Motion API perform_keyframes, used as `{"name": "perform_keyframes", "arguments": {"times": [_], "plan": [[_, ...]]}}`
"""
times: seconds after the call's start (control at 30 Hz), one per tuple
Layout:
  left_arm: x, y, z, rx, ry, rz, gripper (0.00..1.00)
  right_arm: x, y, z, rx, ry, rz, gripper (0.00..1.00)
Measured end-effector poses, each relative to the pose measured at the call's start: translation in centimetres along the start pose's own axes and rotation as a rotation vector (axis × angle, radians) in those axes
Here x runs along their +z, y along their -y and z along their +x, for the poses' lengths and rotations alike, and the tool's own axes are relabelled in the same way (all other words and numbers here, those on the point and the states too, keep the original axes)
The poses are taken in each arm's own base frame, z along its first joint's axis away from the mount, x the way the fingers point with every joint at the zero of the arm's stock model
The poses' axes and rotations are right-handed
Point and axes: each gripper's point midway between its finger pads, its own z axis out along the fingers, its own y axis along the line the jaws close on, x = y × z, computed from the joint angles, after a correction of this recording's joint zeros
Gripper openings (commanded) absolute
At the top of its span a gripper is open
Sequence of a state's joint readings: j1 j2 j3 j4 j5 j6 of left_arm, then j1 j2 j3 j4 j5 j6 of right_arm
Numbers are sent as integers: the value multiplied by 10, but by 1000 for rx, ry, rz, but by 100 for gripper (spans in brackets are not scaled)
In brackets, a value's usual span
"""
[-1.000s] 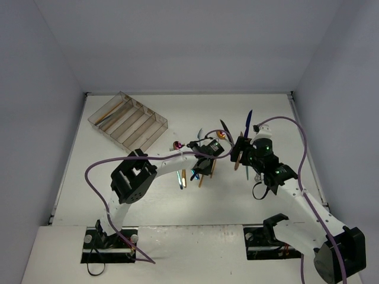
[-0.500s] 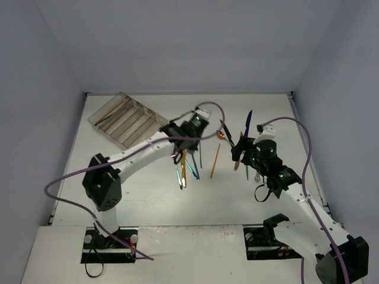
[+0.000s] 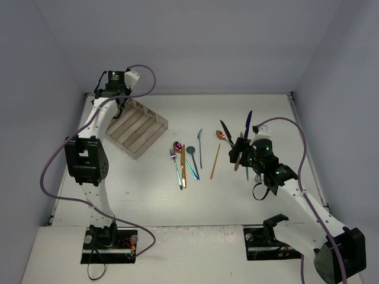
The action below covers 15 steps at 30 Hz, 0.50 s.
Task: Sort the eating utensils into containers
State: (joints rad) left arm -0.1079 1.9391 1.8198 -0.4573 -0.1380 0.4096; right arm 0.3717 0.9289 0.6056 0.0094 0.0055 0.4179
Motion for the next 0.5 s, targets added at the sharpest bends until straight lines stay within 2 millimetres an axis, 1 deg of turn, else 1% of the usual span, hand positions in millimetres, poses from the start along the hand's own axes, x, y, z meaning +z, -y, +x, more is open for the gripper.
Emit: {"name": "perform_keyframes", "arguments": {"times": [0.07, 0.17, 0.23, 0.4, 0.47, 0.5], "plan": [[22, -8, 6, 34, -11, 5, 0, 3, 0, 6, -1, -26, -3, 68], [53, -15, 22, 69, -40, 22, 0, 6, 0, 10, -1, -46, -7, 68], [71, -23, 41, 90, -74, 29, 0, 7, 0, 13, -1, -58, -8, 68], [101, -39, 87, 93, -153, 39, 1, 14, 3, 22, -4, -99, 7, 68], [107, -44, 100, 79, -172, 40, 5, 17, 5, 27, -4, -118, 16, 68], [109, -47, 106, 72, -181, 39, 11, 19, 6, 29, -3, -127, 20, 68]]}}
